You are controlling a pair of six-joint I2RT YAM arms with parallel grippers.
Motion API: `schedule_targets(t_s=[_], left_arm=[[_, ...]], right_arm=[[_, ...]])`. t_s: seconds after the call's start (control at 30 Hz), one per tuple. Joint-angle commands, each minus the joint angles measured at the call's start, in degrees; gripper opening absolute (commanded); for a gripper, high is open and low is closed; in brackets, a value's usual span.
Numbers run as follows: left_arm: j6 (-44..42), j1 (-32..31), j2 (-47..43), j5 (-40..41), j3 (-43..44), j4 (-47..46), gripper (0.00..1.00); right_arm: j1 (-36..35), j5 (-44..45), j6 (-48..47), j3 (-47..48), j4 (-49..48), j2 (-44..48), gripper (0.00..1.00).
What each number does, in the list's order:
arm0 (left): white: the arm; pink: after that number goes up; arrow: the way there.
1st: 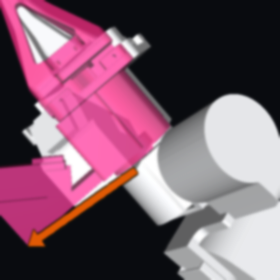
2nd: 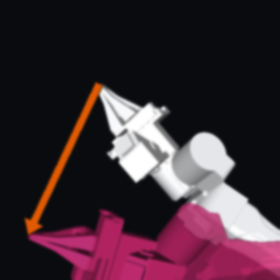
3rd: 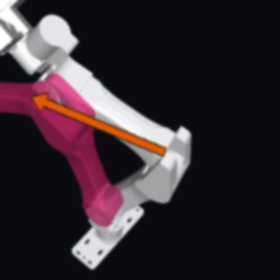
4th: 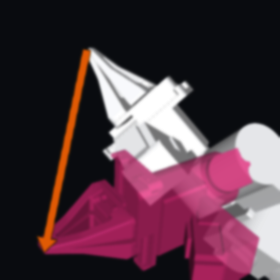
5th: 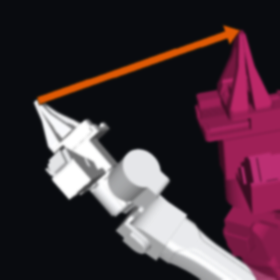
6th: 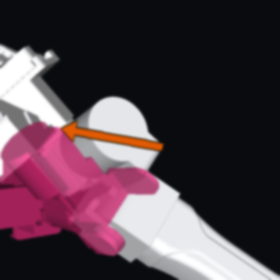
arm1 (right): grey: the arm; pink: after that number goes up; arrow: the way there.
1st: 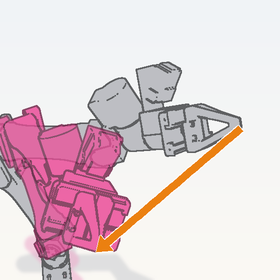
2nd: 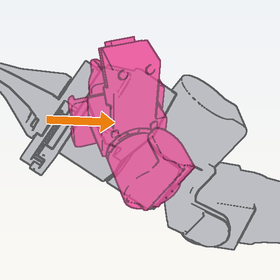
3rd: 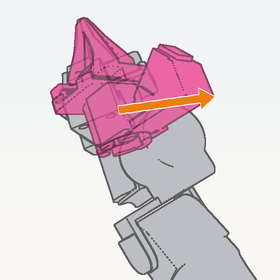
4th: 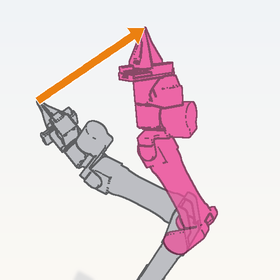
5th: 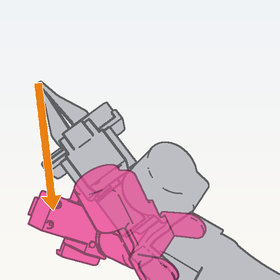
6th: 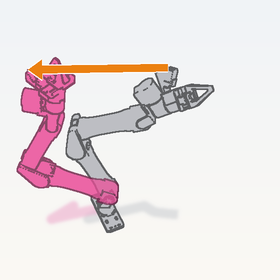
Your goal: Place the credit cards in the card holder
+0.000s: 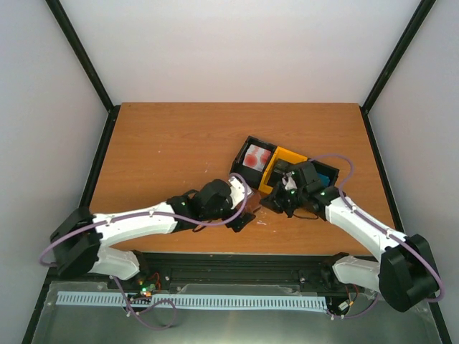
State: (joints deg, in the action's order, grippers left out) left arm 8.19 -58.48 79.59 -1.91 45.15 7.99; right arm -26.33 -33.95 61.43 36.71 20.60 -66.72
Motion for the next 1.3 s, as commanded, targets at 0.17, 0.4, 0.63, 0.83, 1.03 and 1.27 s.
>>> schedule_targets(t_s=[0.17,0.4,0.63,0.83,1.03,1.27], left_arm=[[-9.99,-1.48,-3.57,0.72,-2.26,-5.14,1.0],[-13.39,-7.28,1.54,11.83,-4.26,-4.59,0.9],[-12.09,-7.26,0.9,13.67,-3.33,-7.62,0.39],[-10.84,-7.26,0.09,14.02,-3.23,-6.67,0.22],[-3.75,-3.15,-0.97,5.21,-1.65,-2.56,0.12],[3.53,6.7,-5.34,-7.96,-0.09,0.75,0.1]], right_arm=[[0.05,-1.52,20.2,4.93,11.11,2.57,0.03],[0.08,-2.76,27.22,5.66,14.64,4.56,0.03],[0.06,-2.73,28.2,6.11,14.94,4.64,0.03],[0.05,-2.42,27.22,6.18,14.84,5.11,0.07],[1.63,-3.99,16.55,5.58,6.52,7.12,0.71],[2.86,-1.94,3.35,0.4,-6.98,17.42,0.92]])
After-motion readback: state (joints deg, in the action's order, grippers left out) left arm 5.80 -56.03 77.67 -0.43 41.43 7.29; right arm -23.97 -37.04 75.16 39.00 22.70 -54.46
